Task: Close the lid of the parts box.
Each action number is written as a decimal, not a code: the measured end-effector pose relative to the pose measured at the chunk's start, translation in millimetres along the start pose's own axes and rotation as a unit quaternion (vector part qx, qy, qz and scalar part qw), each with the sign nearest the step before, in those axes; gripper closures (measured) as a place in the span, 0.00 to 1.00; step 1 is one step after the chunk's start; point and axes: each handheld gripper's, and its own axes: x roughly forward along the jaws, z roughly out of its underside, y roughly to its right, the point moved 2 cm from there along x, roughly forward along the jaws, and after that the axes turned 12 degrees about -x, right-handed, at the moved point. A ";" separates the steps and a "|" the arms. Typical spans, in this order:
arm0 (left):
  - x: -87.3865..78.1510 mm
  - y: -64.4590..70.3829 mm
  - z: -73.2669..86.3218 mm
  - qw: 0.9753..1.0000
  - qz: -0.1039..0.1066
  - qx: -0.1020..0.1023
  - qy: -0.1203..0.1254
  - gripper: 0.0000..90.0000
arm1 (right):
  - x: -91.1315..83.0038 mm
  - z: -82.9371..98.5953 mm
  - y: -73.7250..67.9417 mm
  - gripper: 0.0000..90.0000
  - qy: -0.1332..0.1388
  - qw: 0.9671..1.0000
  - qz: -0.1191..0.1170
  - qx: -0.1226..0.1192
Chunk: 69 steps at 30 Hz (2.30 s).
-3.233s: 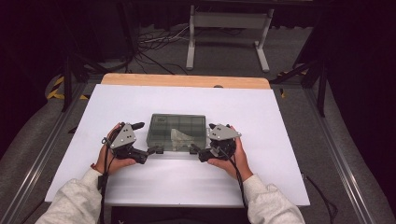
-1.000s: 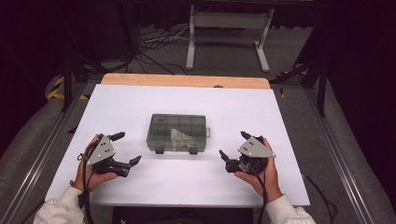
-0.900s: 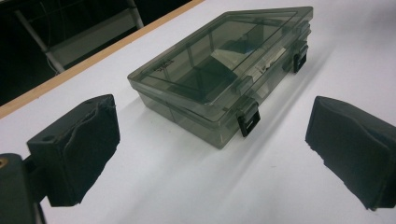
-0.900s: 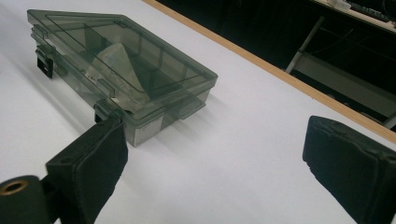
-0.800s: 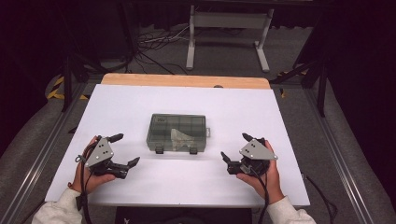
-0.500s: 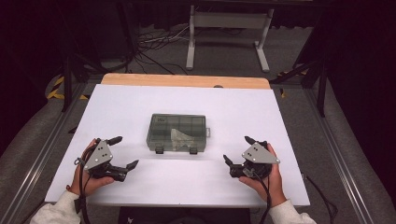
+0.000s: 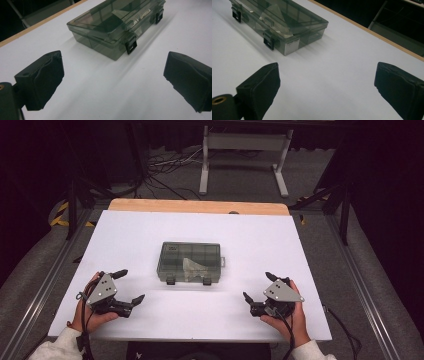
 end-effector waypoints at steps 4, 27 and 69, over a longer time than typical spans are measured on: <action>-3.7 0.2 4.1 1.000 -0.002 -0.001 -0.006 0.04 | -3.2 5.7 -0.6 0.08 -0.003 1.000 0.002 -0.002; -6.3 4.3 14.4 1.000 -0.004 -0.007 -0.020 0.04 | -17.3 23.6 1.5 0.07 0.000 1.000 -0.004 0.008; -2.2 2.6 14.8 1.000 0.000 -0.008 -0.029 0.04 | -14.4 22.4 3.1 0.07 -0.008 1.000 0.004 0.012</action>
